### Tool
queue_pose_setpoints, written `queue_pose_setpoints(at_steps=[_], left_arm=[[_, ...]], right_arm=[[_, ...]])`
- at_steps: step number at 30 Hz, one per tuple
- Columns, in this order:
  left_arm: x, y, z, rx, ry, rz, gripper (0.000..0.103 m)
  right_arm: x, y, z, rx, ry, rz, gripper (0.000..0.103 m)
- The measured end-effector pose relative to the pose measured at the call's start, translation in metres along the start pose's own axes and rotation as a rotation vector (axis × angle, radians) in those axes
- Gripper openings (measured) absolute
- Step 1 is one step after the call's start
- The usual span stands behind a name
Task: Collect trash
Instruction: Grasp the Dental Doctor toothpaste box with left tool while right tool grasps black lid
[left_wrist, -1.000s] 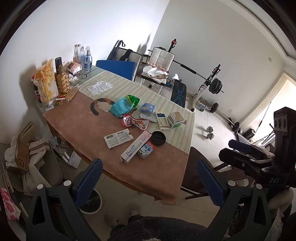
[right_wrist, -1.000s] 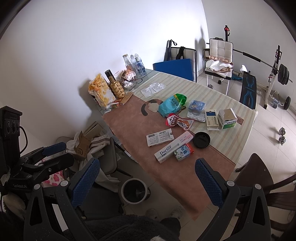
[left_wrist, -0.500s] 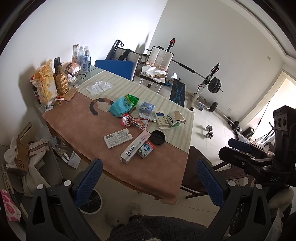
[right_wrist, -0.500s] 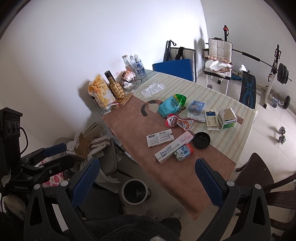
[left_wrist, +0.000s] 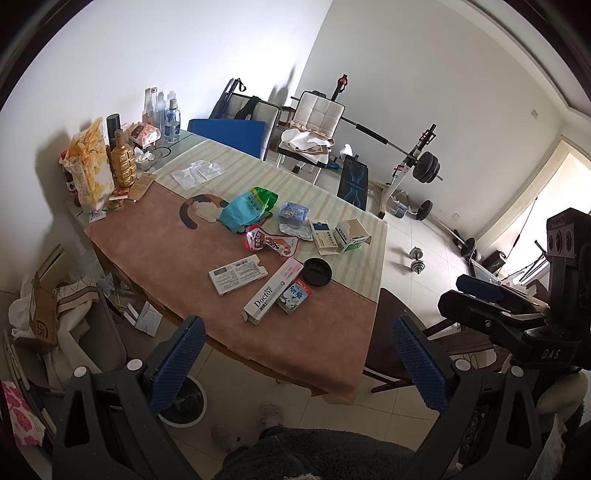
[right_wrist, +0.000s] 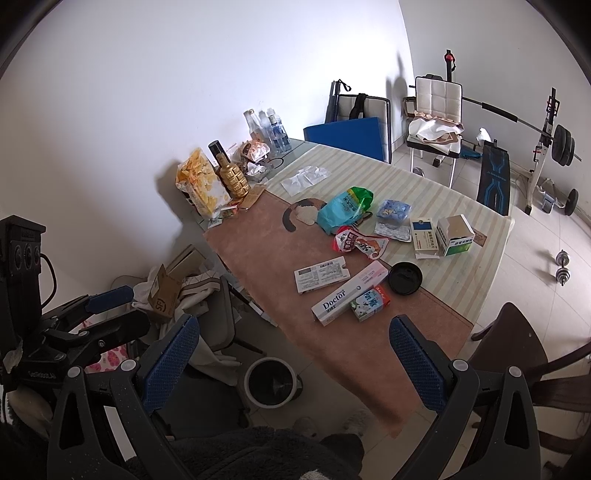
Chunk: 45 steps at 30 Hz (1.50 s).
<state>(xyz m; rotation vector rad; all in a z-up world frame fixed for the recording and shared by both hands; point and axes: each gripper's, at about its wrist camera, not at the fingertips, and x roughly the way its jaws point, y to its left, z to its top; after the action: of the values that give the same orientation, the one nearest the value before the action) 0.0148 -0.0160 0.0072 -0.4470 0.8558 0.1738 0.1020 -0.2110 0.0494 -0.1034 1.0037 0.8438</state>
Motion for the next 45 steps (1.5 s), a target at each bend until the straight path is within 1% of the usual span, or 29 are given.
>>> queue_pose_setpoints(at_steps=[2, 4, 6, 7, 9, 11, 13, 14, 16, 19, 20, 22, 24, 25, 26, 28, 31, 33, 34, 35, 36, 38, 39, 41, 42, 45], left_arm=[[0.003, -0.001, 0.000, 0.011, -0.005, 0.033, 0.103], [0.013, -0.006, 0.003, 0.055, -0.024, 0.133, 0.103], [0.029, -0.008, 0.006, 0.104, -0.023, 0.229, 0.103], [0.040, -0.009, 0.007, 0.127, -0.019, 0.256, 0.103], [0.069, -0.010, 0.010, 0.165, 0.016, 0.303, 0.103], [0.101, -0.002, 0.011, 0.197, 0.055, 0.328, 0.103], [0.146, 0.002, 0.016, 0.232, 0.127, 0.360, 0.103], [0.162, 0.005, 0.018, 0.246, 0.153, 0.359, 0.103], [0.210, 0.009, 0.023, 0.283, 0.231, 0.367, 0.103], [0.270, 0.016, 0.029, 0.342, 0.336, 0.378, 0.103], [0.298, 0.018, 0.029, 0.363, 0.391, 0.374, 0.103], [0.336, 0.021, 0.028, 0.389, 0.476, 0.352, 0.102], [0.377, 0.024, 0.020, 0.417, 0.583, 0.304, 0.101], [0.391, 0.024, 0.018, 0.430, 0.614, 0.294, 0.098], [0.410, 0.024, 0.013, 0.455, 0.663, 0.279, 0.093], [0.431, 0.025, 0.006, 0.480, 0.722, 0.263, 0.086], [0.462, 0.028, -0.001, 0.495, 0.795, 0.239, 0.084], [0.469, 0.029, -0.003, 0.482, 0.819, 0.208, 0.076], [0.470, 0.030, -0.003, 0.464, 0.829, 0.181, 0.062], [0.469, 0.032, -0.002, 0.418, 0.849, 0.130, 0.045], [0.469, 0.034, -0.002, 0.387, 0.856, 0.111, 0.046], [0.466, 0.038, -0.002, 0.360, 0.830, 0.141, 0.046], [0.462, 0.044, -0.002, 0.311, 0.820, 0.143, 0.046], [0.449, 0.060, 0.000, 0.191, 0.806, 0.158, 0.045], [0.442, 0.072, 0.001, 0.113, 0.788, 0.172, 0.046], [0.431, 0.098, -0.002, -0.074, 0.740, 0.230, 0.046]], right_arm=[[0.001, 0.000, 0.001, 0.018, -0.002, -0.011, 0.103], [0.004, -0.004, 0.003, 0.056, -0.002, -0.034, 0.103], [0.015, -0.015, 0.003, 0.109, 0.008, -0.079, 0.103], [0.021, -0.021, 0.003, 0.128, 0.011, -0.104, 0.103], [0.040, -0.039, 0.000, 0.175, 0.028, -0.177, 0.103], [0.069, -0.064, -0.005, 0.220, 0.056, -0.249, 0.103], [0.096, -0.095, -0.011, 0.277, 0.104, -0.311, 0.103], [0.110, -0.110, -0.013, 0.308, 0.127, -0.319, 0.103], [0.140, -0.145, -0.017, 0.369, 0.181, -0.352, 0.103], [0.185, -0.190, -0.018, 0.409, 0.242, -0.381, 0.103], [0.200, -0.203, -0.019, 0.417, 0.260, -0.385, 0.103], [0.235, -0.227, -0.018, 0.438, 0.317, -0.392, 0.103], [0.265, -0.247, -0.015, 0.451, 0.370, -0.389, 0.103], [0.281, -0.255, -0.013, 0.453, 0.395, -0.391, 0.103], [0.294, -0.265, -0.011, 0.454, 0.417, -0.394, 0.103], [0.314, -0.274, -0.009, 0.450, 0.454, -0.401, 0.103], [0.340, -0.289, -0.005, 0.446, 0.503, -0.396, 0.103], [0.355, -0.295, -0.002, 0.442, 0.526, -0.390, 0.103], [0.361, -0.298, 0.001, 0.441, 0.537, -0.388, 0.103], [0.367, -0.301, 0.003, 0.442, 0.545, -0.385, 0.103], [0.373, -0.303, 0.006, 0.443, 0.550, -0.380, 0.103], [0.388, -0.306, 0.014, 0.441, 0.557, -0.373, 0.103], [0.393, -0.306, 0.017, 0.439, 0.558, -0.369, 0.103], [0.410, -0.305, 0.024, 0.426, 0.559, -0.366, 0.103], [0.418, -0.303, 0.028, 0.415, 0.560, -0.371, 0.103], [0.449, -0.294, 0.039, 0.361, 0.573, -0.366, 0.103]])
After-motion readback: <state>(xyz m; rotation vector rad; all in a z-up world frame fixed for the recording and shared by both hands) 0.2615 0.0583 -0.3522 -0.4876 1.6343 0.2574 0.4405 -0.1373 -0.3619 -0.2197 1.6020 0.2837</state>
